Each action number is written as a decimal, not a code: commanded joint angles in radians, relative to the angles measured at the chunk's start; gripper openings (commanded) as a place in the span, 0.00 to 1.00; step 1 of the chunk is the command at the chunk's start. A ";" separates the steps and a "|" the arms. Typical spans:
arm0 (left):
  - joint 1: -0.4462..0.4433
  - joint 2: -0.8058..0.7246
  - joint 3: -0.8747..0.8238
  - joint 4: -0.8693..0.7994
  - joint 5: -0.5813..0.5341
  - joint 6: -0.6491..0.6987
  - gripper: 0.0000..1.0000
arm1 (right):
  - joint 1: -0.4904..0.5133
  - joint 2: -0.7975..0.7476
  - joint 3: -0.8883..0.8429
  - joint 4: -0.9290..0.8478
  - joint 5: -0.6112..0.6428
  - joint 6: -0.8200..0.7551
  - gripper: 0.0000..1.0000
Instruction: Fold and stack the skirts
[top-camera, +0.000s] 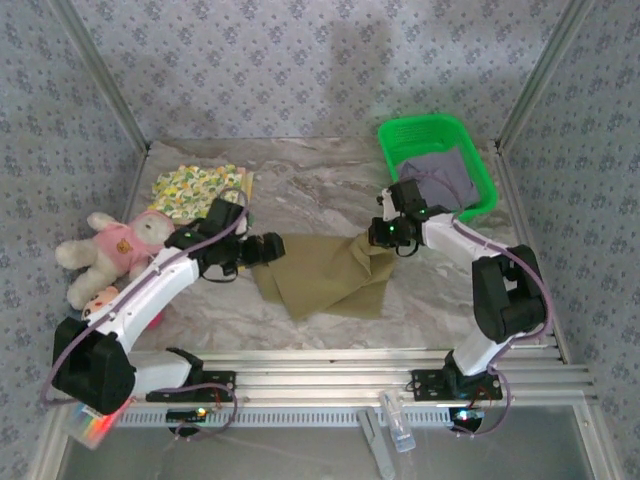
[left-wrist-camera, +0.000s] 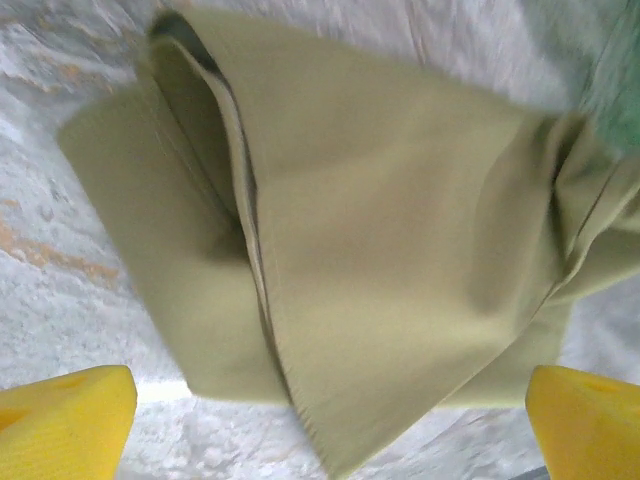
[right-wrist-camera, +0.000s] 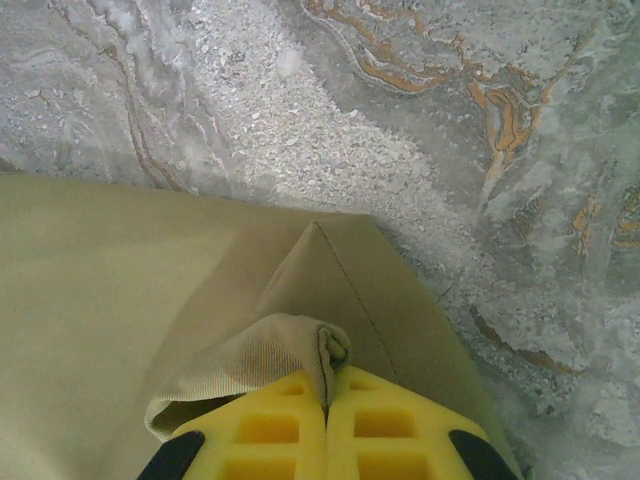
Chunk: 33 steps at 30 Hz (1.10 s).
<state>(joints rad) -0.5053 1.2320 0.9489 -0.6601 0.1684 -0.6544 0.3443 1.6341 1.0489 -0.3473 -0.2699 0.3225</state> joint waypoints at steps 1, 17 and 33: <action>-0.144 0.004 0.019 -0.129 -0.206 0.077 1.00 | -0.001 -0.039 -0.036 0.052 0.096 0.019 0.00; -0.670 0.446 0.107 -0.151 -0.553 0.193 0.72 | 0.007 -0.138 -0.158 0.110 0.222 0.076 0.00; -0.691 0.530 0.051 -0.027 -0.575 0.215 0.50 | -0.001 -0.156 -0.136 0.087 0.231 0.065 0.00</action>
<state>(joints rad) -1.1915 1.7355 1.0203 -0.6945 -0.3531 -0.4366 0.3473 1.5105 0.8944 -0.2356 -0.0650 0.3885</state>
